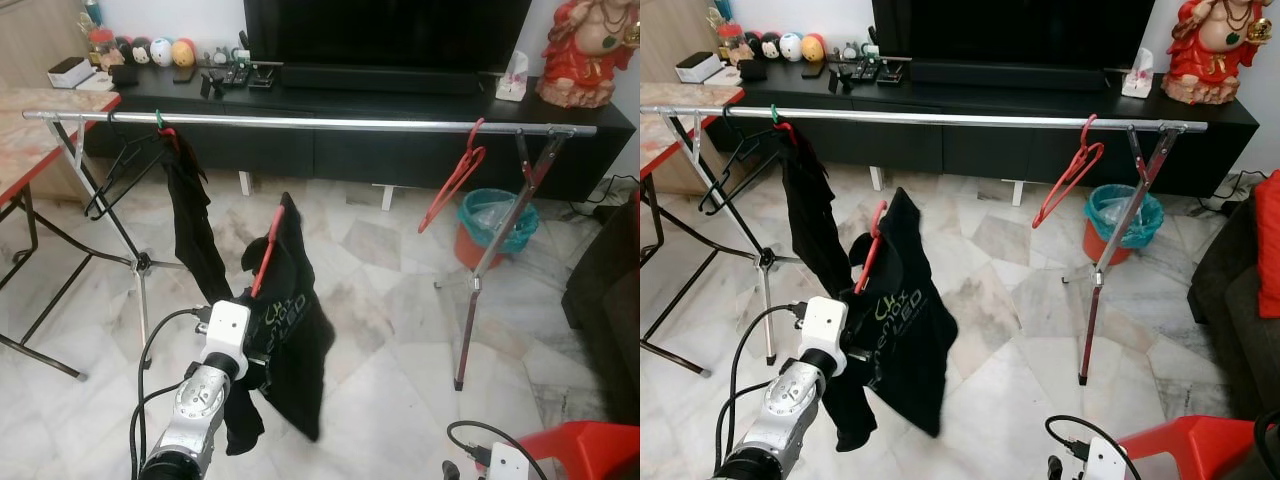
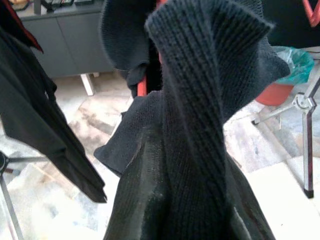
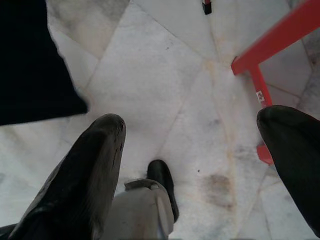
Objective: Hang hanger
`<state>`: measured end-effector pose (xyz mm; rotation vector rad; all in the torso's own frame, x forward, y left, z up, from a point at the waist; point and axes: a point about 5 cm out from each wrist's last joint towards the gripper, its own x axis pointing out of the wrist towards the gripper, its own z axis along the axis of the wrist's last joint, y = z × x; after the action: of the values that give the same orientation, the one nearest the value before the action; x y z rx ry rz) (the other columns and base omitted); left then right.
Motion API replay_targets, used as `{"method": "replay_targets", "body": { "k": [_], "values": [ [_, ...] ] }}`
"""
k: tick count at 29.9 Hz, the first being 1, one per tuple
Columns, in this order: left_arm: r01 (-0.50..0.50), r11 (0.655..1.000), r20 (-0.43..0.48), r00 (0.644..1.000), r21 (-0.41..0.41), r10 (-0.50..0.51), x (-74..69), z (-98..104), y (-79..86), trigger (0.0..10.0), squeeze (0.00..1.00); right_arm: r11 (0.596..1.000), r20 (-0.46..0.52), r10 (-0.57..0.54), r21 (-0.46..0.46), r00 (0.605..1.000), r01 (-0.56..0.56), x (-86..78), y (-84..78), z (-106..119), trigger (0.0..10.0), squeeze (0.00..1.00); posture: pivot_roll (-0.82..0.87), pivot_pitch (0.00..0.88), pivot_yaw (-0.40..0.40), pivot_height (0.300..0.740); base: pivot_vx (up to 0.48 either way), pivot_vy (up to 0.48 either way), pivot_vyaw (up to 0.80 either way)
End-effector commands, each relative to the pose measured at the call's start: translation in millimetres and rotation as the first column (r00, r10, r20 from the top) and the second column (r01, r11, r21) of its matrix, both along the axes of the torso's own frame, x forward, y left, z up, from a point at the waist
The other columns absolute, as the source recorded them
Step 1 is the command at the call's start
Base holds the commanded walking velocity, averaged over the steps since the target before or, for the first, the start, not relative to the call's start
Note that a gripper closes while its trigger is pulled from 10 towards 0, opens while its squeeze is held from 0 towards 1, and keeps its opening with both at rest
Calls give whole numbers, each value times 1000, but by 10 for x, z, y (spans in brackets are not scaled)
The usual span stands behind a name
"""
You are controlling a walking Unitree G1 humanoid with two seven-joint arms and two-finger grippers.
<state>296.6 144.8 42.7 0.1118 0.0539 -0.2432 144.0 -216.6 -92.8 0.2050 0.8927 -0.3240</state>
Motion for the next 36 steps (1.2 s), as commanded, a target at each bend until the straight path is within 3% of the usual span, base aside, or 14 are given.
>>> {"method": "replay_targets", "body": {
  "k": [1,19,27,36],
  "values": [
    [-2,1000,76,997,-13,3,82,163,9,10000,0,1000,-1,-8,7,1000,8,-2,21,-6,10000,0,-13,0,21,740,311,0,0],
    [21,999,65,998,-25,-20,90,156,-28,10000,0,1000,12,-9,11,1000,9,40,38,8,10000,0,-11,0,22,740,326,0,0],
    [14,999,63,998,-31,-12,90,155,-11,10000,0,1000,13,-5,13,1000,5,46,46,8,10000,0,-10,0,22,740,334,0,-714],
    [-5,999,60,998,-39,7,96,158,47,10000,0,1000,22,-9,27,1000,8,61,70,10,10000,0,-9,0,26,740,334,0,-221]
  ]
}}
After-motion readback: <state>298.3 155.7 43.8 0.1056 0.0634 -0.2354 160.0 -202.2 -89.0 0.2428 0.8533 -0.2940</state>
